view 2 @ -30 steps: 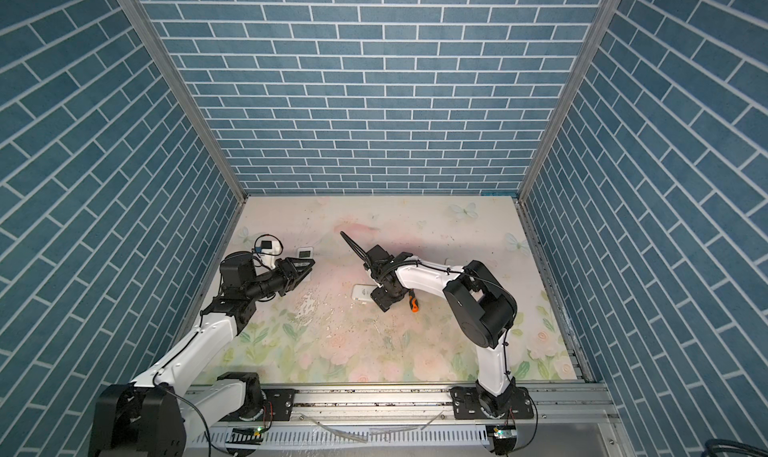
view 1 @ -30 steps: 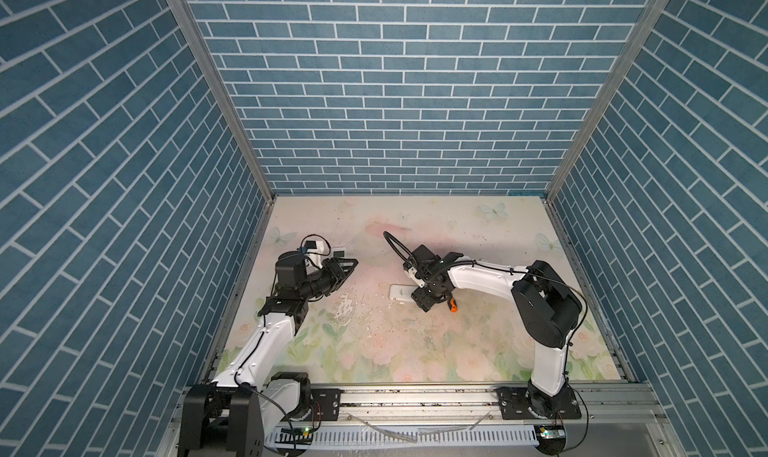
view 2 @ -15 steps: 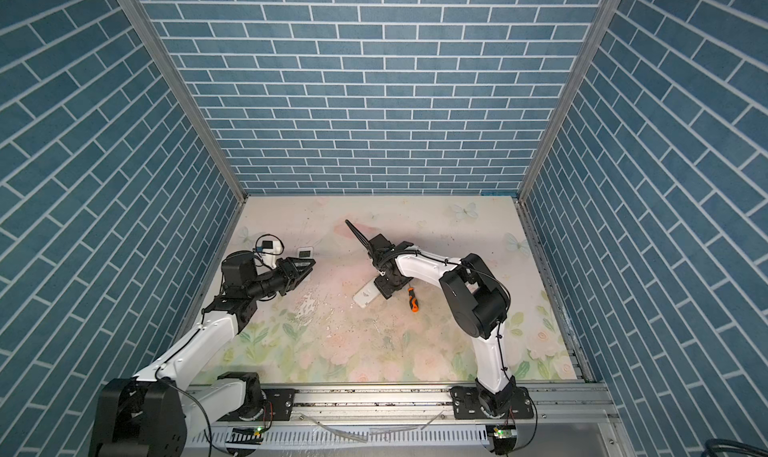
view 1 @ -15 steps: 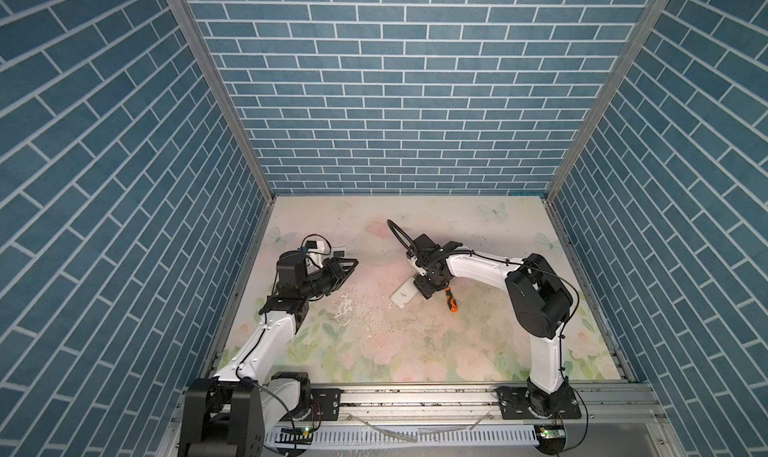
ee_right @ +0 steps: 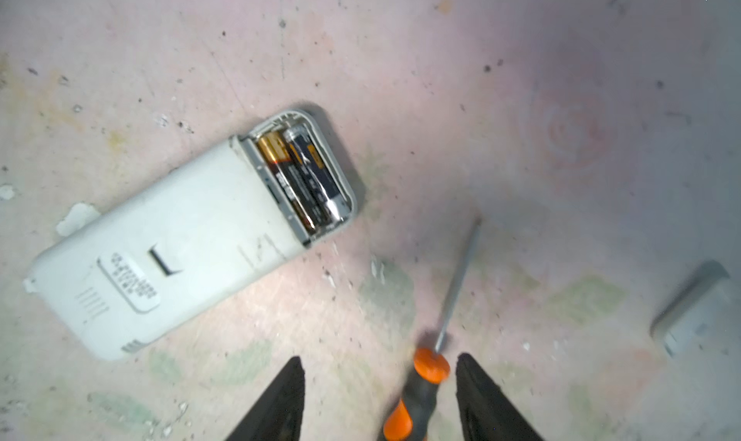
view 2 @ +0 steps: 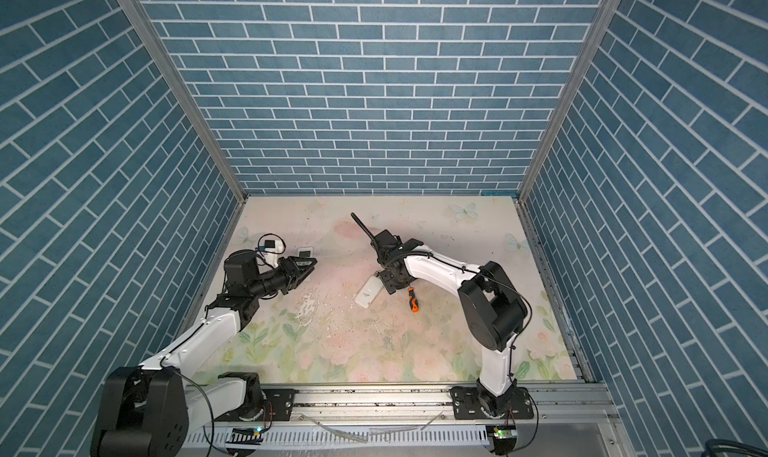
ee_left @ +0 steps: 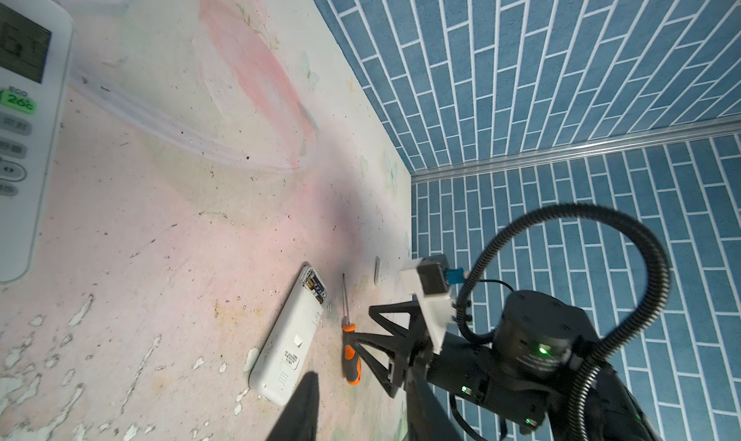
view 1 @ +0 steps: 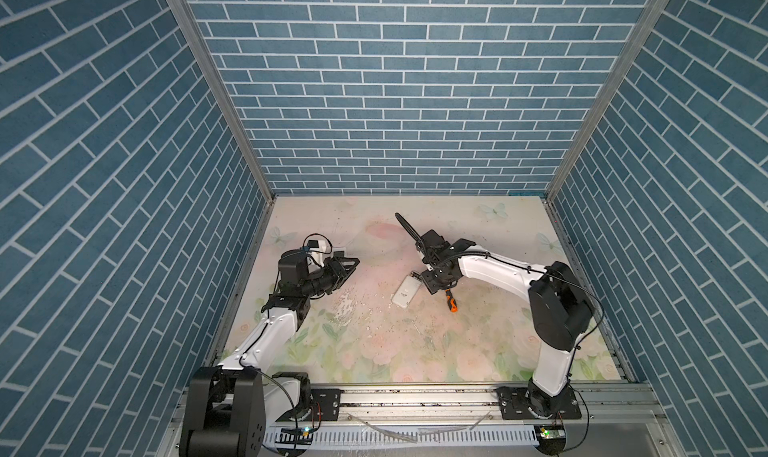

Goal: Unload the batteries from the remote control
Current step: 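Release the remote and move the right gripper over the screwdriver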

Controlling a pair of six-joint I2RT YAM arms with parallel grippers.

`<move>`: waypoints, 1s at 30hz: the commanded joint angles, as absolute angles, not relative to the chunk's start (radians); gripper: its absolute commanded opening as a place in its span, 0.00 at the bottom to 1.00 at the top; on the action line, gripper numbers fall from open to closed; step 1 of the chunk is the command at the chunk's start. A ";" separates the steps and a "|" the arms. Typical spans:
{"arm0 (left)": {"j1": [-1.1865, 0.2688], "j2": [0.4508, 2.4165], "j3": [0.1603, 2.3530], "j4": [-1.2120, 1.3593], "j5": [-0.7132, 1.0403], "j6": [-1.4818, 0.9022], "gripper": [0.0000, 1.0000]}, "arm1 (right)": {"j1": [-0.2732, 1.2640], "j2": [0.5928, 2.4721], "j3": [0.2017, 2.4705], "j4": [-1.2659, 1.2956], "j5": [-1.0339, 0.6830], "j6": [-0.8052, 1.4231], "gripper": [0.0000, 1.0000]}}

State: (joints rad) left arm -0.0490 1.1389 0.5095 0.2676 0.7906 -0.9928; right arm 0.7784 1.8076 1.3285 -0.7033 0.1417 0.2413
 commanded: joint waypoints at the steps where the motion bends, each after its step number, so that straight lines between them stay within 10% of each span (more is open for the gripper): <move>1: -0.056 1.130 0.553 0.211 0.789 -0.932 0.39 | 0.776 1.730 1.256 -0.783 0.184 0.395 0.57; 30: -0.122 1.099 0.655 0.015 0.703 -0.824 0.39 | 0.761 1.745 1.004 -0.587 0.116 0.566 0.39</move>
State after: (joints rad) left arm -0.1154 1.0939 0.6266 0.0204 0.7124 -0.8402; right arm 0.7685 1.7336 1.0325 -0.6071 0.1223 0.5251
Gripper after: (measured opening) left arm 0.394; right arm 0.399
